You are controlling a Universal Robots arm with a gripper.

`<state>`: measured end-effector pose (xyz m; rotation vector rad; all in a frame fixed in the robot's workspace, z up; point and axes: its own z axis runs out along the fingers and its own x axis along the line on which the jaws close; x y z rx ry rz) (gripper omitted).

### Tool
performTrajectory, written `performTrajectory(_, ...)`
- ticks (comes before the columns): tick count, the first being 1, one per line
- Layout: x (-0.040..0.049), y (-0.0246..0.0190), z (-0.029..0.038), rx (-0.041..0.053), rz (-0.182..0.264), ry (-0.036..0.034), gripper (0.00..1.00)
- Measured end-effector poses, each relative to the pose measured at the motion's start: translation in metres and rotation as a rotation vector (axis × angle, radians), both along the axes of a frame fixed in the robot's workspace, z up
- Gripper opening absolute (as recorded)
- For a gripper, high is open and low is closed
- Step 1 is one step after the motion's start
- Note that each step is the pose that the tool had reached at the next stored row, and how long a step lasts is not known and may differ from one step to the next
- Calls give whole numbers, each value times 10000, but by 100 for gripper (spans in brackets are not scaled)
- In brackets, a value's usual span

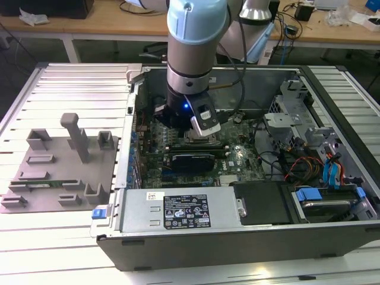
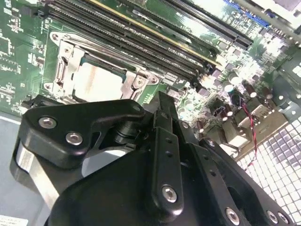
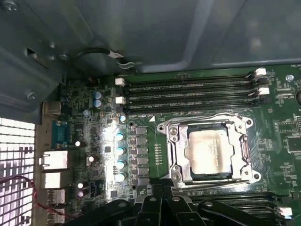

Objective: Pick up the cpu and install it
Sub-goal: 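Install the second cpu locking lever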

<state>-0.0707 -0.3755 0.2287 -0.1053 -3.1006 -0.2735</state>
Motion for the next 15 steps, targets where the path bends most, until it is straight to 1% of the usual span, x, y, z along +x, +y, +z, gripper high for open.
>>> performTrajectory(1,0,0,-2,1,1,-76,11)
performTrajectory(2,3,2,-6,2,1,-218,11)
performTrajectory(4,41,8,-7,2,4,-309,11)
performTrajectory(5,110,20,-8,2,0,-343,11)
performTrajectory(6,179,29,-8,1,2,-351,11)
performTrajectory(9,320,45,-8,2,2,-362,11)
performTrajectory(10,361,58,-9,2,3,-374,11)
performTrajectory(13,363,161,-13,2,15,-392,11)
performTrajectory(14,363,177,-14,1,19,-413,11)
performTrajectory(15,368,188,-16,-18,23,-532,11)
